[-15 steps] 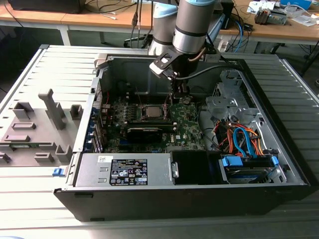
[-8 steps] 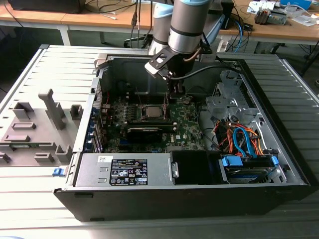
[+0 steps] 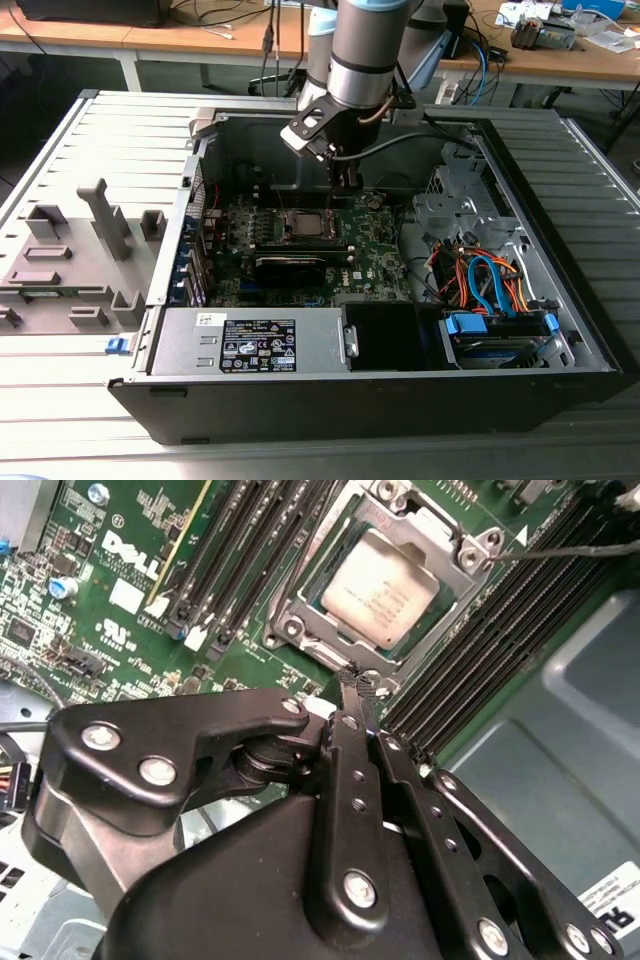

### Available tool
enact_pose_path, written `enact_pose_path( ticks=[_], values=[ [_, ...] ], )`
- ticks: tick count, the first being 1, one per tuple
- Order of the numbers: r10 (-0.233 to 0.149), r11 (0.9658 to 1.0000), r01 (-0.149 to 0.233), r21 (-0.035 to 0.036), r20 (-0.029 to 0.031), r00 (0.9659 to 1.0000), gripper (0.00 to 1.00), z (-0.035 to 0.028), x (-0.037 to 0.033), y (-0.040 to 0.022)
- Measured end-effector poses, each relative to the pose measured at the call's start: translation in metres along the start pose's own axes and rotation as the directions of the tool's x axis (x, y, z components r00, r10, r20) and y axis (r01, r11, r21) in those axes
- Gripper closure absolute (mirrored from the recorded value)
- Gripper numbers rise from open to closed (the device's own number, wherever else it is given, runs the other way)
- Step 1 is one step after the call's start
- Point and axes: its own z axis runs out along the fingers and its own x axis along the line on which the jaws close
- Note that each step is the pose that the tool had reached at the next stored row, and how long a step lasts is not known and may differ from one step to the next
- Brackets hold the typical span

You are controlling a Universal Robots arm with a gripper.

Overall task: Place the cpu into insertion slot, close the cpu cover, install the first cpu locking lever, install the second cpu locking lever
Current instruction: 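Close the cpu cover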

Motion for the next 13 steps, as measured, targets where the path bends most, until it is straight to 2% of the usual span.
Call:
enact_pose_path(
  ticks=[8, 13],
  values=[
    [-0.007, 1.0000, 0.007, -0.0002, 0.0004, 1.0000, 0.89, 0.0040, 0.0013, -0.0121],
    [-0.009, 1.0000, 0.009, -0.0003, 0.0006, 1.0000, 0.89, 0.0065, 0.0016, -0.0145]
  ],
)
